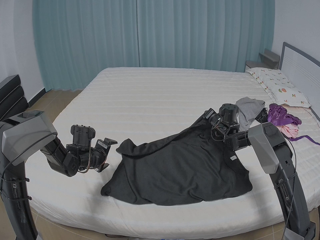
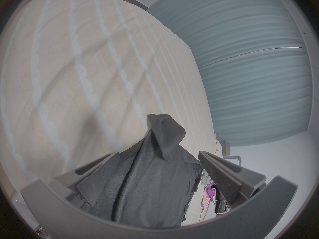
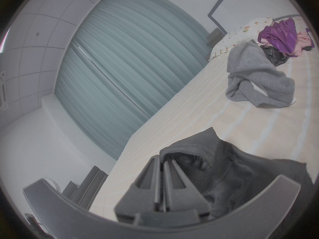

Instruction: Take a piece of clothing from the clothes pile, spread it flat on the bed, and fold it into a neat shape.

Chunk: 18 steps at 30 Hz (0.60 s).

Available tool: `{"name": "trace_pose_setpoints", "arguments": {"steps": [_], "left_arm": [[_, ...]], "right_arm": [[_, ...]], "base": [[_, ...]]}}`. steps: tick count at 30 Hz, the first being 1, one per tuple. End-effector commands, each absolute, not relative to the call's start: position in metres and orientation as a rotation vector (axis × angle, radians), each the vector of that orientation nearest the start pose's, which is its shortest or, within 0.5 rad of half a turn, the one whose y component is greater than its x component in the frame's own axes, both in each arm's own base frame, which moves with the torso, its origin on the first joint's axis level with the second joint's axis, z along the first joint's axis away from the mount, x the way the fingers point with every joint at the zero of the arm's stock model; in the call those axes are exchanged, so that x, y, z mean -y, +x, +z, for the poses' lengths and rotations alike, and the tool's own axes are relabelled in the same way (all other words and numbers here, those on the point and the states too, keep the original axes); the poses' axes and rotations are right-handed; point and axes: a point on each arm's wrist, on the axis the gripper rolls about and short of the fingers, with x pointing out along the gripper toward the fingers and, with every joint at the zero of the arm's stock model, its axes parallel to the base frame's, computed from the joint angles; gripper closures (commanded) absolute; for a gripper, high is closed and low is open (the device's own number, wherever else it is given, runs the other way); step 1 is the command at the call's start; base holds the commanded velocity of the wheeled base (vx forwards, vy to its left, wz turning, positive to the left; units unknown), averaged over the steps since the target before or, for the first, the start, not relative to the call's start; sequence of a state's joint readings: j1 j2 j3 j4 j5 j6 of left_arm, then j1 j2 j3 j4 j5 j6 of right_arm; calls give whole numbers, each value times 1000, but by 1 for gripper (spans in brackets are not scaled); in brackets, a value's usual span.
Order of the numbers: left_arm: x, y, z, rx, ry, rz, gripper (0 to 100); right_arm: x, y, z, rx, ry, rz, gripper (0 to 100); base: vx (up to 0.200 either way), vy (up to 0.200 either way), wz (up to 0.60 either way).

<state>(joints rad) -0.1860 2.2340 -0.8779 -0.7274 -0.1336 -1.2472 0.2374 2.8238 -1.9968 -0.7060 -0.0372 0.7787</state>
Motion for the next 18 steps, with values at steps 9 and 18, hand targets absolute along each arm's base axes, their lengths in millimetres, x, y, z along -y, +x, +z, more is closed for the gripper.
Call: {"name": "trace_pose_setpoints", "arguments": {"steps": [9,18], "left_arm": [[73,371,21,-738,-1178,127,0],[73,367,21,-746,-1165,128,0]], "right_arm": [[-113,547,-26,-279,736,86,0],[-100,493,21,-422,739,108,0]], "base": [[0,0,0],[0,0,0]]}}
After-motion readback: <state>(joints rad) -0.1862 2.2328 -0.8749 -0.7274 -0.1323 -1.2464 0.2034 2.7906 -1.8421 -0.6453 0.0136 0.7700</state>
